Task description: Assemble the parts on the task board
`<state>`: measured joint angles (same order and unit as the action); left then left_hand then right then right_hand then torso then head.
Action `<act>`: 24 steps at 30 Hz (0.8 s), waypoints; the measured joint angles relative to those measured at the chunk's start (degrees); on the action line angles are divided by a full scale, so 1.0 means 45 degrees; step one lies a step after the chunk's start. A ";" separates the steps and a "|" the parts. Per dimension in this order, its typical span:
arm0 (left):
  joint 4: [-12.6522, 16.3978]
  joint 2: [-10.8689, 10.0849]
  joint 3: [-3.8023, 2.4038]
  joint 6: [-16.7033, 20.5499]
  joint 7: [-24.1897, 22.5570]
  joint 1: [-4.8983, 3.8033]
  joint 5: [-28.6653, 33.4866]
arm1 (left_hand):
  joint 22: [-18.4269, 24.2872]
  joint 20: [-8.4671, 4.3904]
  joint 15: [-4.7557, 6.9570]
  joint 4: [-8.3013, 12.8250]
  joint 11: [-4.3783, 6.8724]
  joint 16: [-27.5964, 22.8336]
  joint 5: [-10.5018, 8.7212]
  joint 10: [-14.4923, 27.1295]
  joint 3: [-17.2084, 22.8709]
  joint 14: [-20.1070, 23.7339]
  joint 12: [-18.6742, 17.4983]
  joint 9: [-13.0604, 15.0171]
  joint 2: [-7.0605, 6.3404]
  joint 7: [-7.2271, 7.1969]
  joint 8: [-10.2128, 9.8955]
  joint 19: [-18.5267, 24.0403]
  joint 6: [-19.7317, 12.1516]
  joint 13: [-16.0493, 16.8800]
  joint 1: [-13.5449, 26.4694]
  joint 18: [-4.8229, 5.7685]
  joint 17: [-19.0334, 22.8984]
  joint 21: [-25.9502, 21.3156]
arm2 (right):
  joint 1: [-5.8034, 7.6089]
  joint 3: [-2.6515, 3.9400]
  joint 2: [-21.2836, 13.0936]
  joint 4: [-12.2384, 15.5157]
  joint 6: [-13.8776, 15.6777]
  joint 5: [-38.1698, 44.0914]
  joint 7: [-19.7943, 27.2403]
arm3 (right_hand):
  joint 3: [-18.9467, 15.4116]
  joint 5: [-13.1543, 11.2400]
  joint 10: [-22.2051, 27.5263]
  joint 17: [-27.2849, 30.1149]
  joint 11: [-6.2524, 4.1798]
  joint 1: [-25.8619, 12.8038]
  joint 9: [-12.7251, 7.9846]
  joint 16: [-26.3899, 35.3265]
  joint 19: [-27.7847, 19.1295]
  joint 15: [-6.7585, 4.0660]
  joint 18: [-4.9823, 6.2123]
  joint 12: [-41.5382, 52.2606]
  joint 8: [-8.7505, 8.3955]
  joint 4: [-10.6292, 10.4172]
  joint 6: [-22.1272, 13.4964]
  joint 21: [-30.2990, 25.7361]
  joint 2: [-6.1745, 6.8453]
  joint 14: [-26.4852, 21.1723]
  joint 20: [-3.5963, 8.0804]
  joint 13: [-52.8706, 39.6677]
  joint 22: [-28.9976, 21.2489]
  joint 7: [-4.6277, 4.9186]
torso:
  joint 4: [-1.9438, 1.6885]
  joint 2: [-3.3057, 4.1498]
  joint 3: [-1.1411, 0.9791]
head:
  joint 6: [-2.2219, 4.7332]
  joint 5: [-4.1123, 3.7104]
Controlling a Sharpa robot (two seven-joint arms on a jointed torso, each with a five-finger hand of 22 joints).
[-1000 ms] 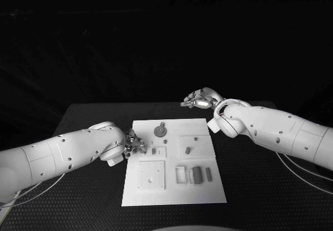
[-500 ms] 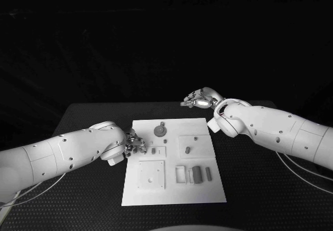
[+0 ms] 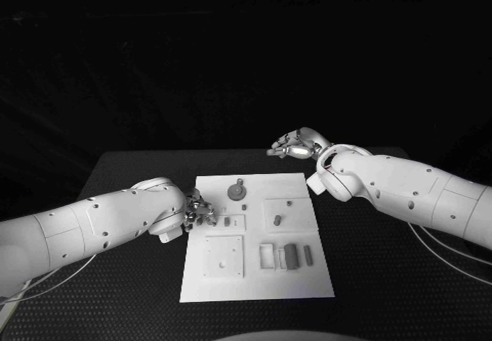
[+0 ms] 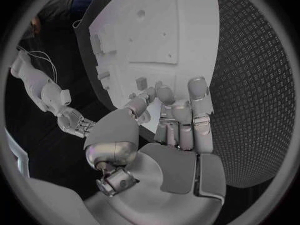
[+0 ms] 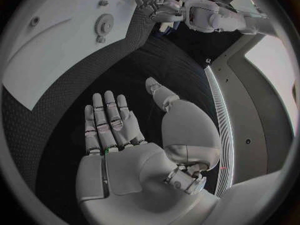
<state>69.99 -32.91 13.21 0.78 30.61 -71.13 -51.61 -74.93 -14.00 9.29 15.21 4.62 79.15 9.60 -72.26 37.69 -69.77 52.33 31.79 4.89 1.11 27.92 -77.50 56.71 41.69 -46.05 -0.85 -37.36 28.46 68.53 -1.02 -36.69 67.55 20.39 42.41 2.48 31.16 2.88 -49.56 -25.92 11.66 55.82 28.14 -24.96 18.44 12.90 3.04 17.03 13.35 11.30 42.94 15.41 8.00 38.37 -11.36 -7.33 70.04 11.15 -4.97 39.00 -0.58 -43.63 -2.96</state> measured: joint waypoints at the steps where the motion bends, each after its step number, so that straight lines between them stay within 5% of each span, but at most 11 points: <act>1: 0.0000 -0.0004 0.0000 -0.0016 0.0000 0.0006 -0.0011 | 0.0000 0.0000 0.0001 -0.0001 0.0000 0.0000 0.0000 0.0000 -0.0001 0.0000 0.0000 0.0149 0.0000 0.0001 0.0000 0.0000 0.0002 0.0000 0.0000 0.0000 0.0000 0.0000 | 0.0000 0.0000 -0.0001 0.0000 -0.0001 0.0000 0.0000 | 0.0000 0.0000 0.0000 0.0000 0.0000 0.0000 0.0000 0.0000 0.0000 0.0000 -0.0001 0.0000 0.0000 0.0000 0.0000 0.0000 0.0000 0.0000 0.0000 -0.0001 0.0000 0.0000 | 0.0000 -0.0001 0.0000 | -0.0006 0.0006; 24: 0.0006 -0.0039 -0.0003 -0.0133 -0.0008 0.0021 -0.0115 | 0.0004 0.0004 0.0041 0.0010 -0.0002 0.0055 -0.0054 0.0002 0.0010 -0.0039 -0.0006 0.0244 -0.0017 -0.0002 0.0200 -0.0002 0.0043 -0.0003 -0.0017 0.0001 -0.0009 0.0000 | 0.0000 -0.0001 0.0001 0.0003 -0.0005 -0.0008 -0.0007 | 0.0000 0.0000 0.0000 0.0003 0.0000 0.0000 -0.0011 0.0000 0.0000 0.0000 0.0000 0.0000 0.0063 0.0000 0.0000 0.0000 0.0000 0.0000 0.0000 0.0022 0.0023 0.0000 | -0.0004 0.0000 0.0000 | -0.0007 0.0031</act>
<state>70.02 -33.08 13.20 0.19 30.57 -71.03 -52.13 -74.91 -13.98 9.48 15.25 4.61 79.39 9.35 -72.25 37.73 -69.94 52.31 32.89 4.82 1.10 28.82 -77.51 56.90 41.68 -46.13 -0.84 -37.40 28.46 68.52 -1.02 -36.68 67.57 20.36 42.38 2.45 31.16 2.88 -49.56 -25.91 11.66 55.82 28.09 -24.96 18.44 12.90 3.04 17.03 13.64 11.30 42.94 15.41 8.00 38.37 -11.36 -7.23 70.15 11.15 -4.98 39.00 -0.58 -43.67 -2.82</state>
